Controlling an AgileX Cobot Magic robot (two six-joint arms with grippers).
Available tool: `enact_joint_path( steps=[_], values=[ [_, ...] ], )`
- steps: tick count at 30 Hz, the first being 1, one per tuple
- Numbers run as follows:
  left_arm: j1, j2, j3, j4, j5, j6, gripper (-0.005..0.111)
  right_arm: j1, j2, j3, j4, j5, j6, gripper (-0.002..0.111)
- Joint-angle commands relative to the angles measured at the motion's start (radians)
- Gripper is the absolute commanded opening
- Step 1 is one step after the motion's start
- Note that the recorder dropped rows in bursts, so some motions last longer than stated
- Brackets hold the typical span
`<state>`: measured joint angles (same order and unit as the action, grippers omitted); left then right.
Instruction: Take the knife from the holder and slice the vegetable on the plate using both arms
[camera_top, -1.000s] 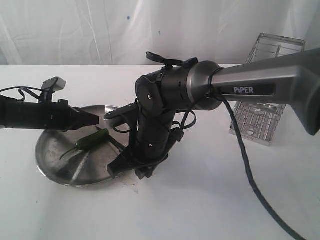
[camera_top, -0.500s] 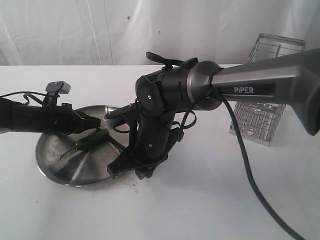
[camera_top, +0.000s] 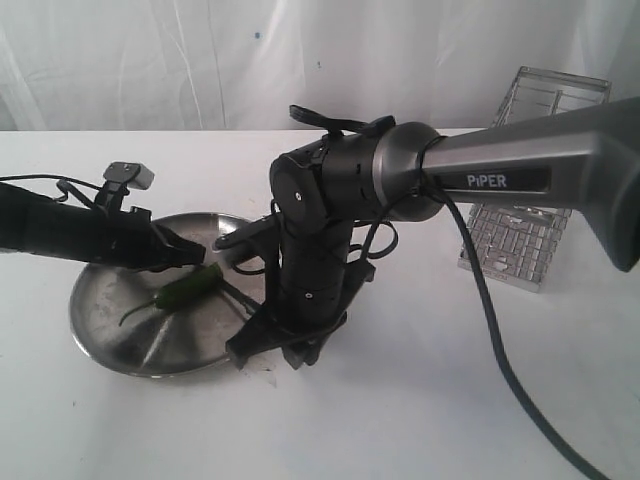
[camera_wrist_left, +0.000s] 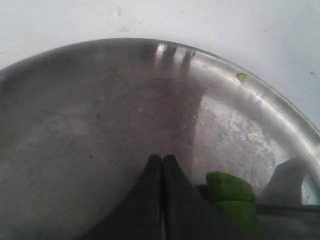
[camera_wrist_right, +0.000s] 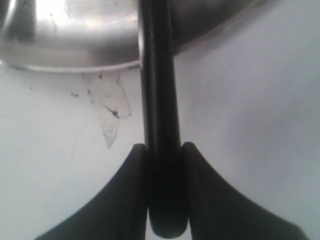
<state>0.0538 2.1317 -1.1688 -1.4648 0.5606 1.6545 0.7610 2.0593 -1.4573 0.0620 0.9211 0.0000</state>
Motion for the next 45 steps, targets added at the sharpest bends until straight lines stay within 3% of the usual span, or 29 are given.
enact_joint_path(
  steps=[1,9,16,25,30,34,41,45],
  values=[
    [-0.025,0.023,0.022,0.131,-0.041,-0.02,0.0,-0.001,-0.002,-0.006,-0.062,0.103,0.0,0.0],
    [-0.026,0.006,0.013,0.046,-0.047,-0.031,0.0,-0.001,-0.002,-0.006,-0.062,0.128,0.0,0.0],
    [0.008,-0.117,-0.014,-0.054,0.015,-0.111,0.0,-0.001,-0.002,-0.006,-0.062,0.126,0.022,0.0],
    [0.013,-0.272,0.042,-0.052,0.081,-0.213,0.0,-0.001,-0.01,-0.006,-0.062,0.067,0.057,0.0],
    [0.013,-0.43,0.204,-0.05,-0.001,-0.279,0.0,-0.001,-0.084,-0.006,-0.062,-0.022,0.109,0.0],
    [0.013,-0.586,0.334,-0.033,-0.049,-0.369,0.0,-0.001,-0.14,0.012,-0.056,0.042,0.143,0.0],
    [0.013,-0.918,0.58,0.037,-0.078,-0.435,0.0,0.079,-0.365,0.222,-0.032,0.061,0.238,0.0],
    [0.013,-1.005,0.66,0.041,-0.1,-0.473,0.0,0.104,-0.437,0.299,-0.032,0.049,0.29,0.0]
  ],
)
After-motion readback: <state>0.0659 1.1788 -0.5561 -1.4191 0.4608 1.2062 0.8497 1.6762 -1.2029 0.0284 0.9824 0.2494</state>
